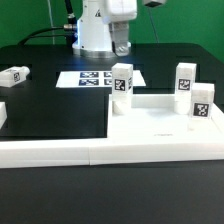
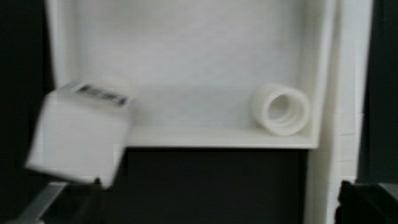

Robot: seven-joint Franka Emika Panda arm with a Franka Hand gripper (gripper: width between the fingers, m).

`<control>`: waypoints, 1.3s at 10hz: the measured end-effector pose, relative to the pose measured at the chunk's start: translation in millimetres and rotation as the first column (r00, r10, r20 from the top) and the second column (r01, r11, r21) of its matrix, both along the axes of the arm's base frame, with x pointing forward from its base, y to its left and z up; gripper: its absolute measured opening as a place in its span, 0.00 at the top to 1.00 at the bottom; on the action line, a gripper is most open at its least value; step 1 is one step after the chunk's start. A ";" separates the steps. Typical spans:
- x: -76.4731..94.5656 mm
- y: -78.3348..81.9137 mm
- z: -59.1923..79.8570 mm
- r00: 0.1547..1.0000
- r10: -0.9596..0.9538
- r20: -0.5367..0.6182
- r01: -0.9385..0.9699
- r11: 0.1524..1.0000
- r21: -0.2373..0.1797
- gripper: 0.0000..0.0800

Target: Assemble square table

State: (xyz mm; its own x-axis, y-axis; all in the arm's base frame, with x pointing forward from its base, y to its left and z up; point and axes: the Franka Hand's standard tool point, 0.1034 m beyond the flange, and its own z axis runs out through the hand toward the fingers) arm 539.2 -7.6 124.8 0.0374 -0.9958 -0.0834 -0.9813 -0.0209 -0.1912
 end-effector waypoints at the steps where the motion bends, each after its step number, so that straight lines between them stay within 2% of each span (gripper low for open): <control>1: -13.4 -14.6 4.3 0.999 0.041 0.003 -0.041 0.999 -0.003 0.19; 2: -25.1 -29.0 4.8 0.995 0.096 0.008 -0.096 0.995 -0.018 0.19; 3: -31.4 -35.7 2.2 0.994 0.113 0.005 -0.113 0.993 -0.028 0.19; 5: -28.3 -30.1 2.0 0.991 0.135 0.007 -0.135 0.990 -0.032 0.19; 7: -29.4 -31.8 1.1 0.950 0.312 0.012 -0.310 0.948 -0.070 0.19; 8: -37.5 -40.6 -3.4 0.910 0.415 0.014 -0.412 0.906 -0.097 0.19; 10: -75.7 -86.1 -16.9 0.757 0.653 -0.023 -0.649 0.748 -0.136 0.19; 11: -96.3 -110.7 -25.6 0.700 0.713 -0.050 -0.712 0.689 -0.139 0.19; 13: -114.7 -145.4 -34.0 0.594 0.800 -0.084 -0.801 0.577 -0.160 0.19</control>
Offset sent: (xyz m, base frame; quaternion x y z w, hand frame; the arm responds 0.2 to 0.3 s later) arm 0.0000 0.0000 0.0000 0.0000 0.0000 0.0000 1.0000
